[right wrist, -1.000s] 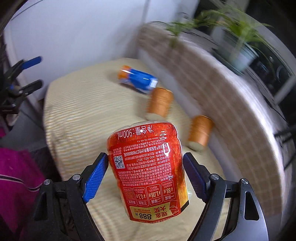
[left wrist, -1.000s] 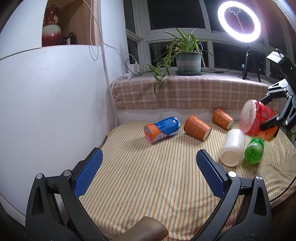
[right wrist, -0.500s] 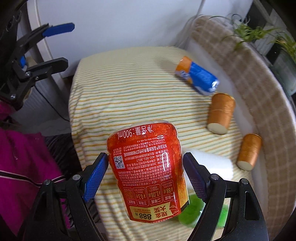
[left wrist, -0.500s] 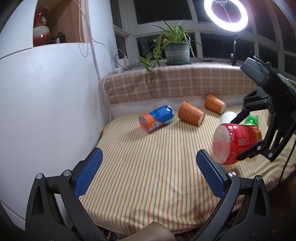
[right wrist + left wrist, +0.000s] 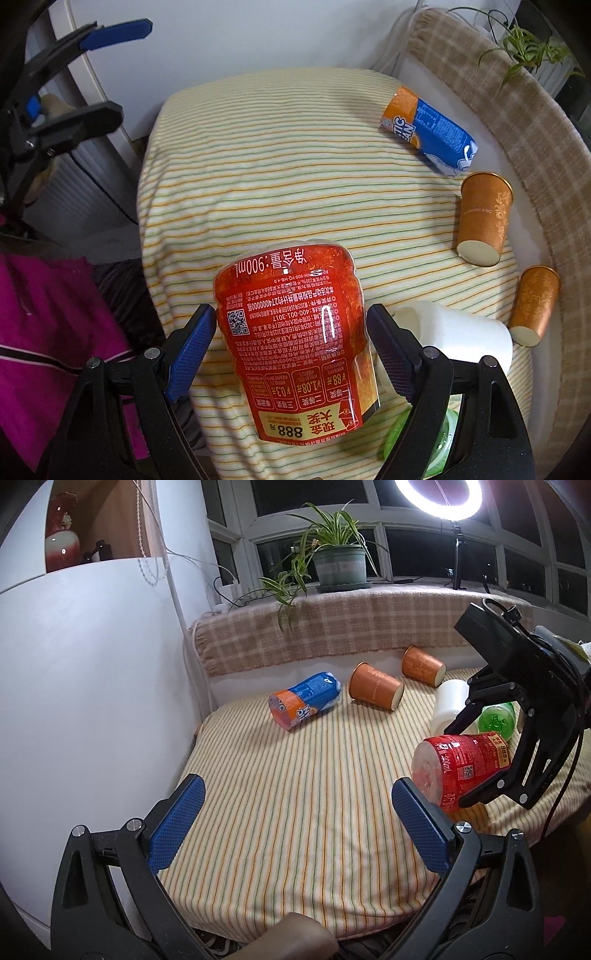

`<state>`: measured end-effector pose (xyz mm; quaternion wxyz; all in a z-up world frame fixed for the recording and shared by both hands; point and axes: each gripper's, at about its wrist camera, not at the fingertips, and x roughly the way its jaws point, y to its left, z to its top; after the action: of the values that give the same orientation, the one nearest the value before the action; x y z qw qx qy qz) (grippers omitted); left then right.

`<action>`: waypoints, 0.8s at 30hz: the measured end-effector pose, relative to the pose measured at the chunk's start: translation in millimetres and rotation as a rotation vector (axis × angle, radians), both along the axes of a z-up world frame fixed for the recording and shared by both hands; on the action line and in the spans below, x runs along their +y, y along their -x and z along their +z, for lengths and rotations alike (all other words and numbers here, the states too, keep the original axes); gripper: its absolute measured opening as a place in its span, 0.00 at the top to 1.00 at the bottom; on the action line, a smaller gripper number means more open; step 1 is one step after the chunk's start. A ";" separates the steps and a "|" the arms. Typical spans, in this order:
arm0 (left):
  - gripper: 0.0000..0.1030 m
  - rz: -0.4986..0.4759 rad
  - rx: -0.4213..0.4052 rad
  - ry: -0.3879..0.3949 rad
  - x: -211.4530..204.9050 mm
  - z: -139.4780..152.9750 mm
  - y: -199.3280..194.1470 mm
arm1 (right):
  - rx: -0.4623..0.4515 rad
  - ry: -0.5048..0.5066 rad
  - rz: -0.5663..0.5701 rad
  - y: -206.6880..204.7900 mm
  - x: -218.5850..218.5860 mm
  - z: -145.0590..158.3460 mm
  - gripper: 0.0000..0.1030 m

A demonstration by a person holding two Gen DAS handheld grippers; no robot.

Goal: Flip cup upright
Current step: 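Rotate the right tool to turn the red cup open end up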

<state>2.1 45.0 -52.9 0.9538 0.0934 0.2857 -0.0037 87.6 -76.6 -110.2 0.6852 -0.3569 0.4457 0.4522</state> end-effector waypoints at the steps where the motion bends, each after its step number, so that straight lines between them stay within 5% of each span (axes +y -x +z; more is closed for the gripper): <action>1: 0.00 -0.006 0.003 0.000 -0.3 0.4 -0.9 | -0.002 0.000 -0.003 0.2 -0.3 0.3 0.19; 13: 0.00 -0.190 0.083 -0.011 -24.0 4.7 -23.1 | -0.010 -0.093 -0.054 5.5 -22.3 20.8 0.16; 24: 0.00 -0.617 0.210 -0.242 -98.8 10.4 -43.5 | -0.054 -0.330 -0.405 49.6 -119.8 35.1 0.16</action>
<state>45.5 -53.8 -42.6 0.8552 0.2871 0.3388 -0.2673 37.9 -196.4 -75.1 0.8224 -0.1556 0.4097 0.3627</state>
